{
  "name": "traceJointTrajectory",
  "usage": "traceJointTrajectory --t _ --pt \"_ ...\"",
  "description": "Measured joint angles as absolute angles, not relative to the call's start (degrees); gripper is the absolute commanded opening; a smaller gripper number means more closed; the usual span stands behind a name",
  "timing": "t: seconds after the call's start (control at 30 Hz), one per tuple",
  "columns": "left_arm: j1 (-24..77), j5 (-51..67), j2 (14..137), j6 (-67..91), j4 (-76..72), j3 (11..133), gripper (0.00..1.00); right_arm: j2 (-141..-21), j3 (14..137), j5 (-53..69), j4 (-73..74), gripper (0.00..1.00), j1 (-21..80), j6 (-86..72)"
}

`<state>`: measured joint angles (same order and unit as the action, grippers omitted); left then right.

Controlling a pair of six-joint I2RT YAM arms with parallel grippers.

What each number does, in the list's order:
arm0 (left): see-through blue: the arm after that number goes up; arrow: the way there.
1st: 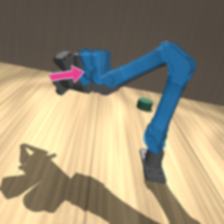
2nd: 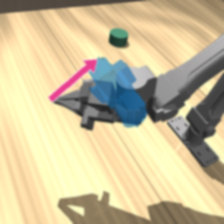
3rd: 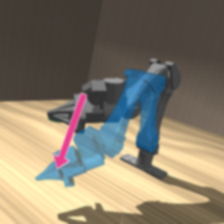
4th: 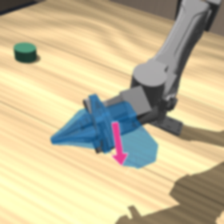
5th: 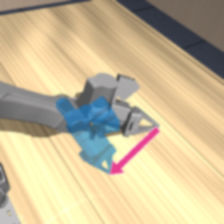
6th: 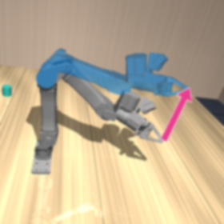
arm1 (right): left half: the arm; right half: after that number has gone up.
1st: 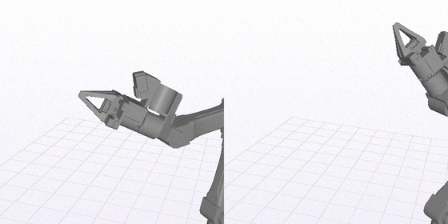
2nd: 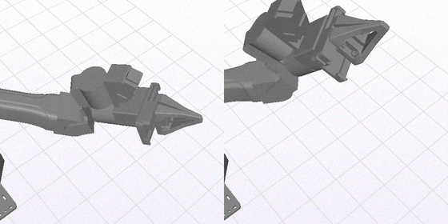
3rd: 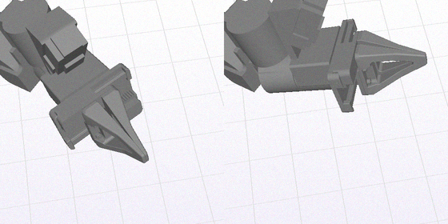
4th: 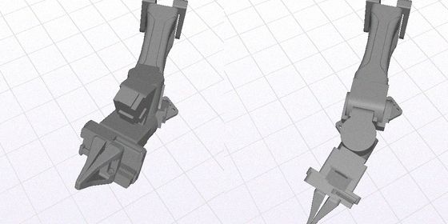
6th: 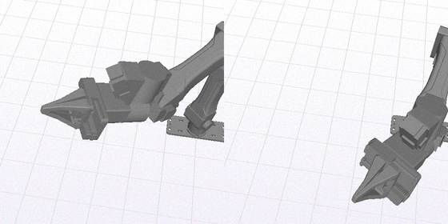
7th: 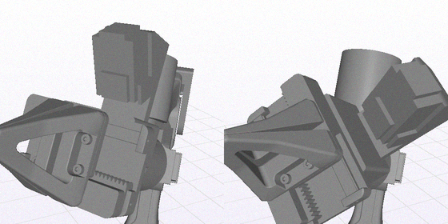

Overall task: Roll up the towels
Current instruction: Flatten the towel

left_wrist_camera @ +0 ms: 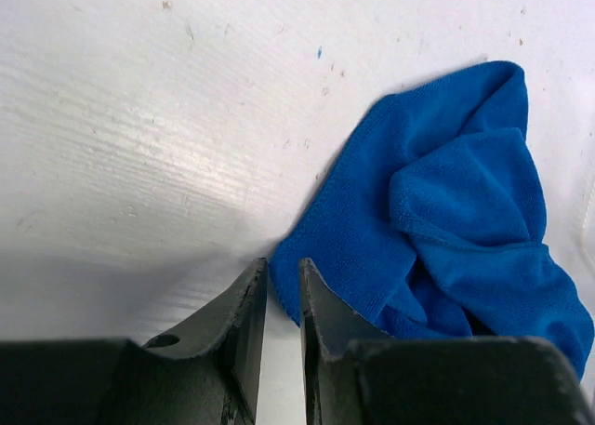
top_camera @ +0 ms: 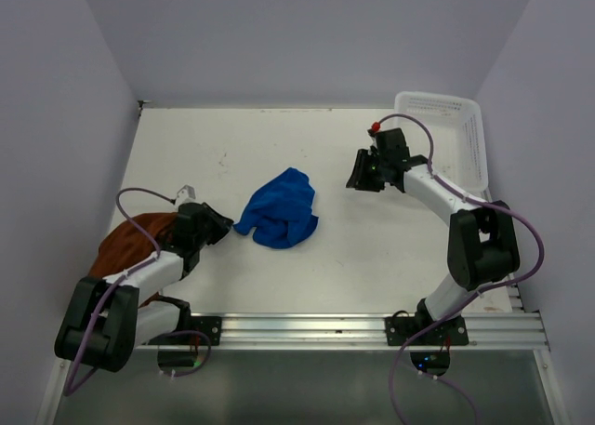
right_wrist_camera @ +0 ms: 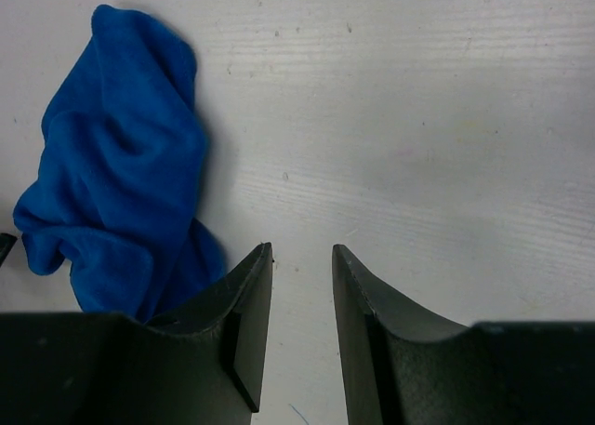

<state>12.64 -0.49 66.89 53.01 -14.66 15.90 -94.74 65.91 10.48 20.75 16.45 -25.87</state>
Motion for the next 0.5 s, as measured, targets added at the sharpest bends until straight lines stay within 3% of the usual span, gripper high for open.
traceJointTrajectory --t 0.23,0.5 --pt "12.14 -1.08 66.06 50.94 -14.41 15.90 0.49 -94.72 65.73 11.75 20.75 0.36 16.45 -25.87" --pt "12.05 -0.32 67.96 51.05 -14.26 15.90 0.49 -94.70 65.25 11.84 20.80 0.36 16.45 -25.87"
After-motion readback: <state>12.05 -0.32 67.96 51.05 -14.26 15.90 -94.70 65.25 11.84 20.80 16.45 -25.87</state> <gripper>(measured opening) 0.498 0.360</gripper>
